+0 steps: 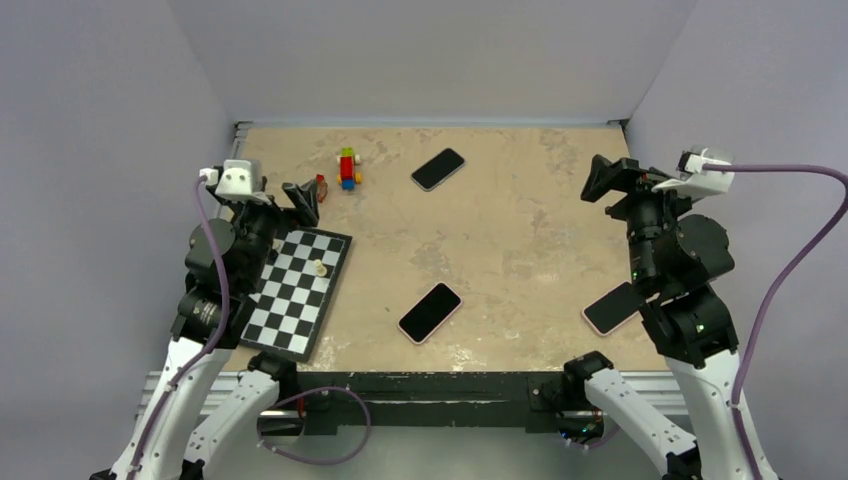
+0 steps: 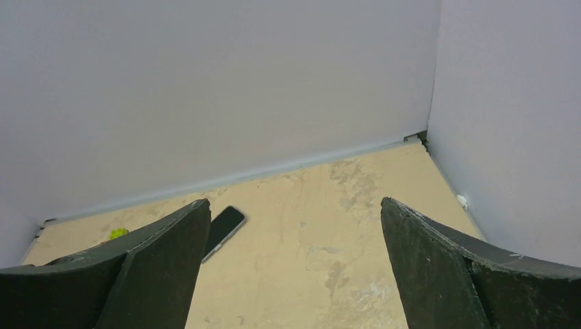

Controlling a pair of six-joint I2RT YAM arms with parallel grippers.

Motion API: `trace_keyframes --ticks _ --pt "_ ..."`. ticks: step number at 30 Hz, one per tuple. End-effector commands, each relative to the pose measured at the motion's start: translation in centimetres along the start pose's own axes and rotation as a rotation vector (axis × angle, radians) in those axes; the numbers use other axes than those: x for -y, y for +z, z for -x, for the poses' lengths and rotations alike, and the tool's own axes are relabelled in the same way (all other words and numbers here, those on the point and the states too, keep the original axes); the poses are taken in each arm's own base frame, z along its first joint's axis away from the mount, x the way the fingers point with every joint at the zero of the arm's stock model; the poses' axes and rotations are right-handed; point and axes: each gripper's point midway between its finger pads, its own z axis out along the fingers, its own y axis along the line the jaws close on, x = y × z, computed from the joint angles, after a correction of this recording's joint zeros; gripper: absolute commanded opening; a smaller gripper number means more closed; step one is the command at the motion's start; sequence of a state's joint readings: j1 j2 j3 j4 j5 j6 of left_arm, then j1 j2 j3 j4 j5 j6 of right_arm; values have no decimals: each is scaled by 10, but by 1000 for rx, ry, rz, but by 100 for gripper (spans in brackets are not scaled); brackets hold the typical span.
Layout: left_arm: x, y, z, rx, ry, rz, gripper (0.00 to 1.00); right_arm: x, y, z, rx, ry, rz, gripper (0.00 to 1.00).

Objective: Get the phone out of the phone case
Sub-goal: Pick up the phone at the center of the board.

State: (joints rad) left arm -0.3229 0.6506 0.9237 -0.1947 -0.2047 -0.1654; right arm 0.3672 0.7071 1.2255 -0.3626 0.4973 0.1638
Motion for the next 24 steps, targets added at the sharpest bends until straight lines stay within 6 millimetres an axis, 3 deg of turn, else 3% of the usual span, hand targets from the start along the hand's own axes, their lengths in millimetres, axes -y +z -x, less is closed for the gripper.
trace_keyframes --ticks 1,7,12,15,21,24 --pt "13 7 15 28 -28 -59 100 -2 3 4 6 14 -2 99" --pt "28 27 -11 -89 -48 -111 100 -9 0 -4 -18 15 47 99" --pt "38 36 -26 -178 -67 -141 99 -44 3 -15 -52 -30 237 99" --pt "37 36 -28 -181 -73 -138 99 -64 12 -43 -154 -100 333 99" --pt "38 39 -33 -193 -85 -137 100 -97 24 -131 -457 -172 491 99" --pt "52 45 -45 -244 -107 -197 100 -106 27 -157 -550 -177 504 99"
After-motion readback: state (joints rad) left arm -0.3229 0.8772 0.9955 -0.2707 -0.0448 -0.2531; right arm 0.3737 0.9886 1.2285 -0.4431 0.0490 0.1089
